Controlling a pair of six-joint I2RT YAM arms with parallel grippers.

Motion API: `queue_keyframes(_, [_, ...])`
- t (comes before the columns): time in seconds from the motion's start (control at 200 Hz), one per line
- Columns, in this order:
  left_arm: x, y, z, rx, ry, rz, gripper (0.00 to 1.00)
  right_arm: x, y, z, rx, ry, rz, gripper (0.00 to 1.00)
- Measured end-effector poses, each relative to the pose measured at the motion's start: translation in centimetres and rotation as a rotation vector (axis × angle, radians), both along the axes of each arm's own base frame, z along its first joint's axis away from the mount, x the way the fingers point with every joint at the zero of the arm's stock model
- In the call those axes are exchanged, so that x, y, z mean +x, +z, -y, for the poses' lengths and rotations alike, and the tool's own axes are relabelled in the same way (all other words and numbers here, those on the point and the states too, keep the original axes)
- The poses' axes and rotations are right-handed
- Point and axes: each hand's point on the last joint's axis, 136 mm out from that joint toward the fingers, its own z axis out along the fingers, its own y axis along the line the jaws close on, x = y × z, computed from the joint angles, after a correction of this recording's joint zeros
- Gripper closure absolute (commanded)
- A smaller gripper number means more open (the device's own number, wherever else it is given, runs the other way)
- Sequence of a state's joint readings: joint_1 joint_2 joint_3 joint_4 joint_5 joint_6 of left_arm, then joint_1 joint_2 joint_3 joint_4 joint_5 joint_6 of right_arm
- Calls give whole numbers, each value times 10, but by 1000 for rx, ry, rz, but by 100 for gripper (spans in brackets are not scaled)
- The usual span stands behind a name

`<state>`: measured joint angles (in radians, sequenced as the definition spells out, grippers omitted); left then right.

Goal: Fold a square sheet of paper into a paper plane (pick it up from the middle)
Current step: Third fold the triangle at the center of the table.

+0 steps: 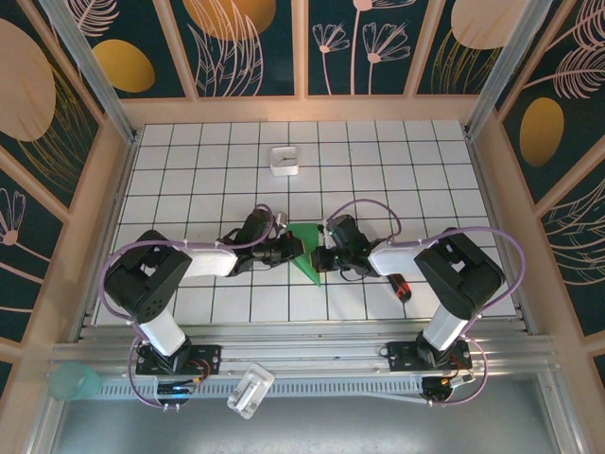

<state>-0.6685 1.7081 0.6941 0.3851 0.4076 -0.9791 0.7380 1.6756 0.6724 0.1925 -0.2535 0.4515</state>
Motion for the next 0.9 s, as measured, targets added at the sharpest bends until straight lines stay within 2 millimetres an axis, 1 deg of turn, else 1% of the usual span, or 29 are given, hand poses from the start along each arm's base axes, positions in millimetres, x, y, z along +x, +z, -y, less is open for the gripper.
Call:
queue_keyframes(0.09, [1,-8,0,29,-12,-6,94,0,0,0,1,0,0,100])
queue_keyframes(0.23, [-5,-23,-8,92,-30,-28,95,0,0,0,1,0,0,100])
queue_keyframes(0.455, [-11,-33,-15,143,-54,-28,95,0,0,0,1,1,0,100])
queue_keyframes(0.58, [-11,-33,-15,147,-59,-20,93,0,0,-1,2,2,0,100])
queue_keyframes(0.686, [-11,-30,-15,144,-60,-14,90,0,0,-1,3,2,1,100])
queue_keyframes(0.851, [-6,-8,-14,120,-49,34,88,0,0,-1,3,2,1,100])
queue_keyframes(0.901, [-4,-6,-13,119,-45,43,88,0,0,-1,2,2,0,100])
